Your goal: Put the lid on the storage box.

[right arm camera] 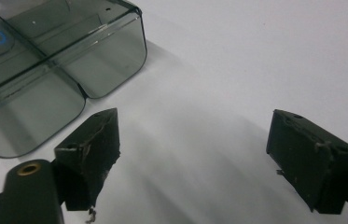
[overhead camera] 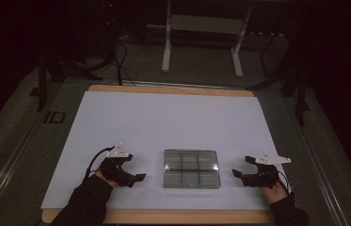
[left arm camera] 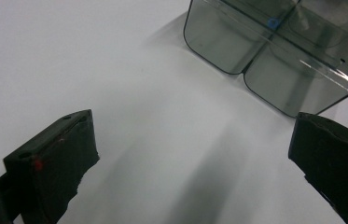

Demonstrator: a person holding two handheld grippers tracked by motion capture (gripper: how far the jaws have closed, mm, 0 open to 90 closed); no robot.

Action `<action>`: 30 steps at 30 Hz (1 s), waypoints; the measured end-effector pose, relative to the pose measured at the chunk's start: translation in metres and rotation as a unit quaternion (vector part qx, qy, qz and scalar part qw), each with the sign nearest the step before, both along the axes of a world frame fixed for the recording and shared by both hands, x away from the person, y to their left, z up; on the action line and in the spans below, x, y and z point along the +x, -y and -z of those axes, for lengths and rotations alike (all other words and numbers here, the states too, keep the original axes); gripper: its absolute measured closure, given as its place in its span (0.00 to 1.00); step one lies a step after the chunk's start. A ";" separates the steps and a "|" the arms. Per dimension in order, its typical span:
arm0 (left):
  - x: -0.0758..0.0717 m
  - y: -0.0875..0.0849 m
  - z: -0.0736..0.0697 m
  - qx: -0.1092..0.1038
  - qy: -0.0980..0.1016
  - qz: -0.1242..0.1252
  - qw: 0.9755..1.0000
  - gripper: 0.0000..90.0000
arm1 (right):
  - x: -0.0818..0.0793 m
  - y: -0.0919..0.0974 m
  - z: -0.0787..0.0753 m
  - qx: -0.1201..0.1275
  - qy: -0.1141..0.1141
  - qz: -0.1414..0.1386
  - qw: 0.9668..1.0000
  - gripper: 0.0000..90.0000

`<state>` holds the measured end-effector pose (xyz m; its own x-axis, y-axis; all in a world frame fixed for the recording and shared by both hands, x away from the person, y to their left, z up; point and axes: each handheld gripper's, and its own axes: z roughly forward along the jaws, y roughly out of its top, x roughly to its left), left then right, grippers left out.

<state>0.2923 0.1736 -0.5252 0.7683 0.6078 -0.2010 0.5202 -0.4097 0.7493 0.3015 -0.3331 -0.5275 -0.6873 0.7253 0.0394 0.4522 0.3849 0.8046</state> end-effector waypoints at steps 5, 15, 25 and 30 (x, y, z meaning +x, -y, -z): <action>-0.004 0.000 0.003 0.015 -0.001 -0.006 1.000 0.03 | -0.005 0.002 0.002 -0.003 -0.002 0.008 1.000 0.19; -0.008 -0.009 0.008 0.014 0.013 -0.049 0.999 0.03 | -0.010 0.005 0.004 -0.011 0.004 0.035 0.999 0.18; -0.012 -0.009 0.011 0.022 0.024 -0.074 0.997 0.03 | -0.010 0.002 0.005 -0.020 0.014 0.045 0.999 0.18; -0.014 -0.010 0.013 0.021 0.033 -0.081 0.996 0.03 | -0.011 0.001 0.006 -0.027 0.019 0.050 0.998 0.18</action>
<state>0.2784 0.1841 -0.5385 0.6708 0.7310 -0.1255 0.5317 -0.3560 0.7685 0.2904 -0.3341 -0.5334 -0.6111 0.7911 -0.0263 0.4603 0.3822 0.8013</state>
